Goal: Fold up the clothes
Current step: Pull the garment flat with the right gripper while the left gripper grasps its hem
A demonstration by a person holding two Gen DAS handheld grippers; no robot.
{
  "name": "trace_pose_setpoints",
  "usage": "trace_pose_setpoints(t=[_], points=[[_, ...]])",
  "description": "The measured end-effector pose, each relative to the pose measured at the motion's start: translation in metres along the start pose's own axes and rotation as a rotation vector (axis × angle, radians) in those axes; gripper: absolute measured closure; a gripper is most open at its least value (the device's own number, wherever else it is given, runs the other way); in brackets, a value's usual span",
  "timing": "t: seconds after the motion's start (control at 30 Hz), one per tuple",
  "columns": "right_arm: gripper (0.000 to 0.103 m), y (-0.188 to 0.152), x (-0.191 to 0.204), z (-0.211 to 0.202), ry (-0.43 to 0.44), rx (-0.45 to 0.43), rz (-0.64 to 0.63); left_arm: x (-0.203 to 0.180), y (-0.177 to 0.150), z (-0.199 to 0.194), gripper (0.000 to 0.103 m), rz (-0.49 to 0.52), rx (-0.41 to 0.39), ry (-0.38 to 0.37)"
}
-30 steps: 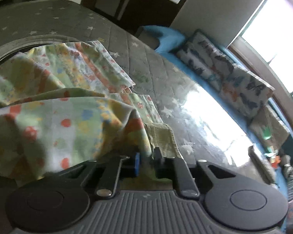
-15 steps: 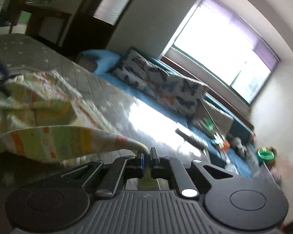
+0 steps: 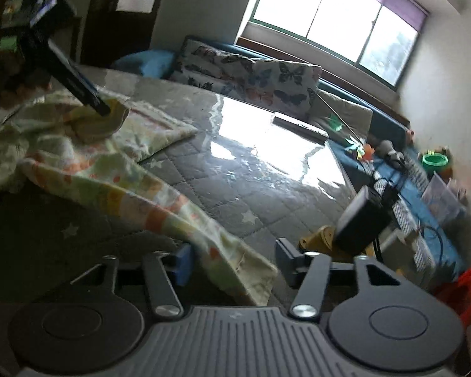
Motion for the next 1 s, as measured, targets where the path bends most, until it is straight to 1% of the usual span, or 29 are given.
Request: trace_pose_setpoints(t=[0.03, 0.07, 0.1, 0.13, 0.17, 0.2, 0.3, 0.4, 0.6, 0.67, 0.77, 0.9, 1.0], points=[[0.038, -0.001, -0.002, -0.002, 0.002, -0.002, 0.01, 0.001, 0.0, 0.005, 0.055, -0.001, 0.004, 0.001], [0.037, -0.002, -0.004, -0.003, 0.006, -0.004, 0.02, 0.002, -0.002, 0.007, 0.07, -0.006, 0.005, -0.003], [0.036, -0.004, -0.004, -0.006, 0.014, -0.002, 0.026, 0.002, -0.004, 0.008, 0.08, -0.012, 0.006, -0.008], [0.032, -0.005, -0.005, -0.008, 0.023, -0.001, 0.032, 0.003, -0.006, 0.009, 0.09, -0.018, 0.007, -0.014], [0.028, -0.007, -0.005, -0.01, 0.031, 0.001, 0.037, 0.005, -0.009, 0.007, 0.093, -0.021, -0.006, -0.002], [0.027, -0.009, -0.005, -0.011, 0.036, 0.007, 0.037, 0.006, -0.012, 0.003, 0.094, -0.024, -0.022, 0.013], [0.024, -0.017, -0.007, -0.016, 0.041, 0.03, 0.029, 0.017, -0.016, -0.016, 0.097, -0.076, -0.071, 0.058], [0.023, -0.021, -0.009, -0.02, 0.033, 0.037, 0.04, 0.036, -0.024, -0.048, 0.097, -0.157, -0.132, 0.112], [0.022, -0.019, -0.004, -0.026, 0.055, 0.004, 0.088, 0.076, -0.056, -0.124, 0.097, -0.293, -0.266, 0.29], [0.022, -0.016, 0.001, -0.027, 0.067, -0.013, 0.086, 0.088, -0.071, -0.152, 0.097, -0.336, -0.314, 0.355], [0.022, -0.009, 0.012, -0.031, 0.086, -0.036, 0.07, 0.105, -0.102, -0.199, 0.098, -0.416, -0.389, 0.476], [0.021, 0.002, 0.025, -0.035, 0.121, -0.068, 0.053, 0.123, -0.155, -0.246, 0.099, -0.537, -0.437, 0.634], [0.018, 0.01, 0.036, -0.036, 0.148, -0.078, 0.046, 0.138, -0.188, -0.25, 0.099, -0.583, -0.391, 0.668]])
Point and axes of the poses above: each gripper's, at about its wrist camera, not at the fingertips, and z roughly the way its jaws point, x to its left, y to its top, the point moved 2 cm from there along z, roughly the way its jaws point, and after that the axes turned 8 degrees about -y, right-handed, at the moved point
